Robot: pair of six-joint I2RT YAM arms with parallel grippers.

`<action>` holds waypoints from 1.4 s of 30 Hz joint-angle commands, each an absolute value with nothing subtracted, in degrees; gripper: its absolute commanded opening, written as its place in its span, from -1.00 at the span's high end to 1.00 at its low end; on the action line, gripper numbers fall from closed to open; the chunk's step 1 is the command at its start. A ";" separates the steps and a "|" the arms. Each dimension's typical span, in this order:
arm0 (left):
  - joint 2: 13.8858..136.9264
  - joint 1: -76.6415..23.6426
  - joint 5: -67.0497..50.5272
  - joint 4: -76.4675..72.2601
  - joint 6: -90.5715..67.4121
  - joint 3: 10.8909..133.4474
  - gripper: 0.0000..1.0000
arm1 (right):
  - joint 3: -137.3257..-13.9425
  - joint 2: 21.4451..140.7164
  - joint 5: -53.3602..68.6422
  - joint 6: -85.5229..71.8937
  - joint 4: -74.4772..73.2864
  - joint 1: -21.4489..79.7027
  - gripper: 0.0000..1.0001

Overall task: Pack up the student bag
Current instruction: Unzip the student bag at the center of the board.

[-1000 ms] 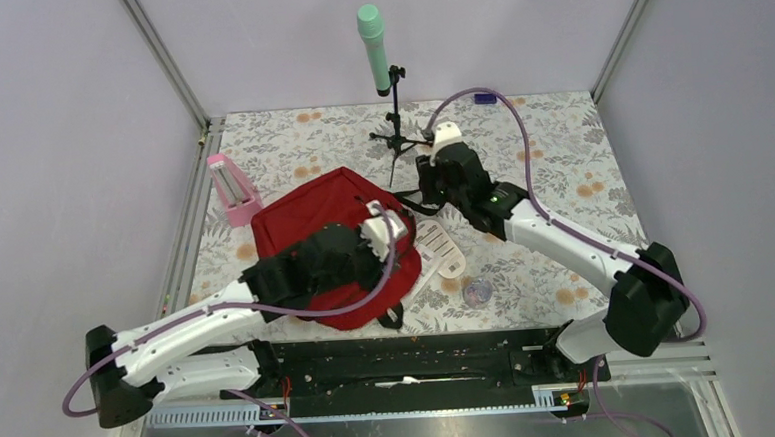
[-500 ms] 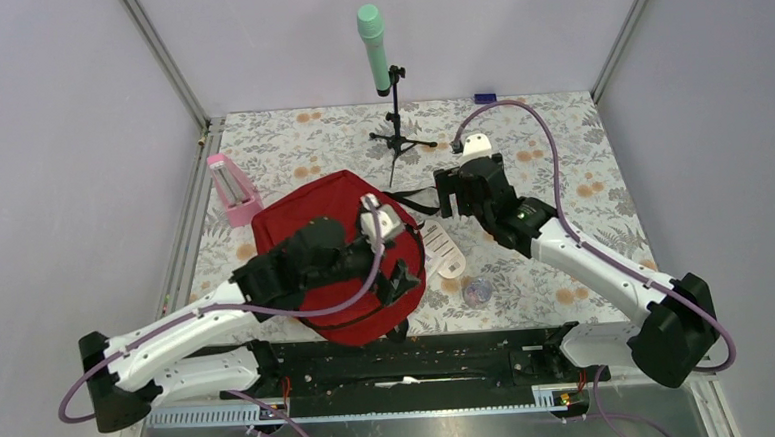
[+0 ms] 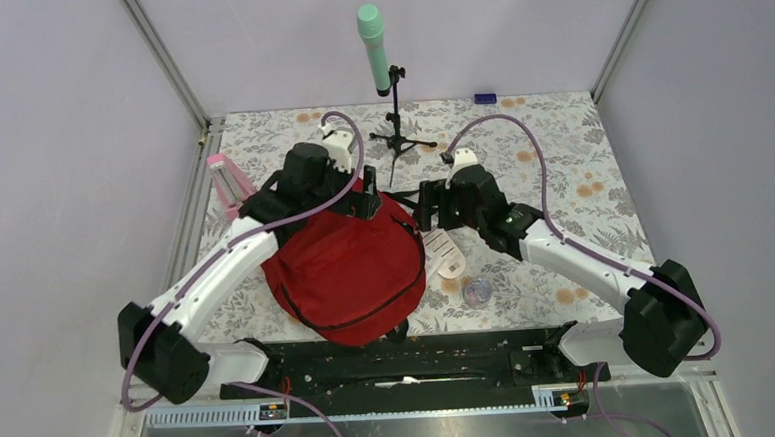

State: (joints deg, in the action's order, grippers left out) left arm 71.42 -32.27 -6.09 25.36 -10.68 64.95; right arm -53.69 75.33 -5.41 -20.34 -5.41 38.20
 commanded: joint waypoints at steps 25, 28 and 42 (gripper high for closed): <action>88.48 -34.30 11.40 19.42 -24.62 65.95 0.06 | -41.05 73.01 5.75 -32.04 6.29 38.53 -0.62; 88.57 -34.86 10.98 17.95 -25.00 64.97 0.08 | -40.86 73.04 5.88 -32.12 6.50 38.54 -0.62; 86.62 -36.61 11.80 15.28 -24.80 64.17 0.69 | -40.63 73.25 5.99 -31.81 6.61 38.57 -0.65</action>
